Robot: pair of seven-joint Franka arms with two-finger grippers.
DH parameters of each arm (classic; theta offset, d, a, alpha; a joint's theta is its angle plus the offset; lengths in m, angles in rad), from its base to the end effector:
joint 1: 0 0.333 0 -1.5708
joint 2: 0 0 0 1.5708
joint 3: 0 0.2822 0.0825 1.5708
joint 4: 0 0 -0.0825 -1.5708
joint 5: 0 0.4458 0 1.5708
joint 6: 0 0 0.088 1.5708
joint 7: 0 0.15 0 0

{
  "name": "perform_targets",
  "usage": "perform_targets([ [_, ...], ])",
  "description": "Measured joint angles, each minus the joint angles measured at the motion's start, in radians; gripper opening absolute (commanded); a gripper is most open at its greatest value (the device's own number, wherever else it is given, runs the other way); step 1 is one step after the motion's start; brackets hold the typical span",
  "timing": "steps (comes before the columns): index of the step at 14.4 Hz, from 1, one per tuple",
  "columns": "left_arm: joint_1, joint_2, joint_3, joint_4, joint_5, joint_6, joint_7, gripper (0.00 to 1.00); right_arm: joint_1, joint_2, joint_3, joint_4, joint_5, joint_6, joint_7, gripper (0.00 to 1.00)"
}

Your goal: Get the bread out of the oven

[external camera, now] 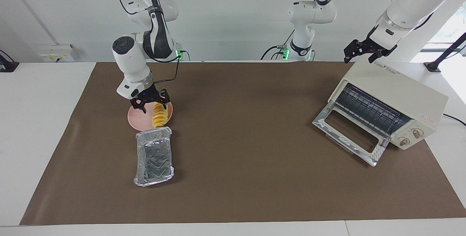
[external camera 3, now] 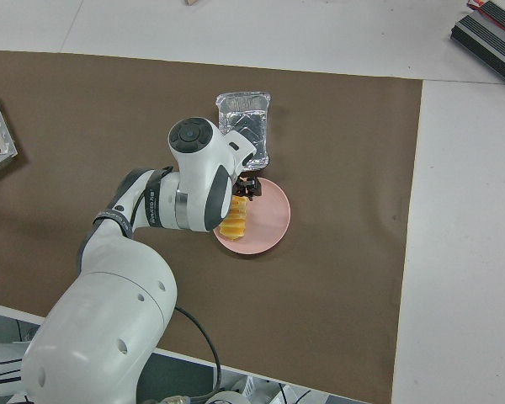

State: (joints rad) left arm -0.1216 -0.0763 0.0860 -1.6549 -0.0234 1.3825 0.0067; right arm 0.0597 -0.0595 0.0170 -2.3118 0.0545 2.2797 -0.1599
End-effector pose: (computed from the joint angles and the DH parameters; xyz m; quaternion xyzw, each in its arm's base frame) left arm 0.5639 -0.0227 0.5353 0.9948 -0.0225 -0.0982 0.0135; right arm 0.5540 0.0456 0.2554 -0.9946 -0.1006 -0.0145 0.0198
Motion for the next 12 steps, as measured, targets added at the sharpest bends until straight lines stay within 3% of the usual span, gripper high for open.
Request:
perform_targets([
  [12, 0.0, 0.0, 0.0, 0.0, 0.0, 0.0, 0.0, 1.0, -0.121, -0.024, -0.005, 0.61, -0.002, -0.71, -0.046, 1.0],
])
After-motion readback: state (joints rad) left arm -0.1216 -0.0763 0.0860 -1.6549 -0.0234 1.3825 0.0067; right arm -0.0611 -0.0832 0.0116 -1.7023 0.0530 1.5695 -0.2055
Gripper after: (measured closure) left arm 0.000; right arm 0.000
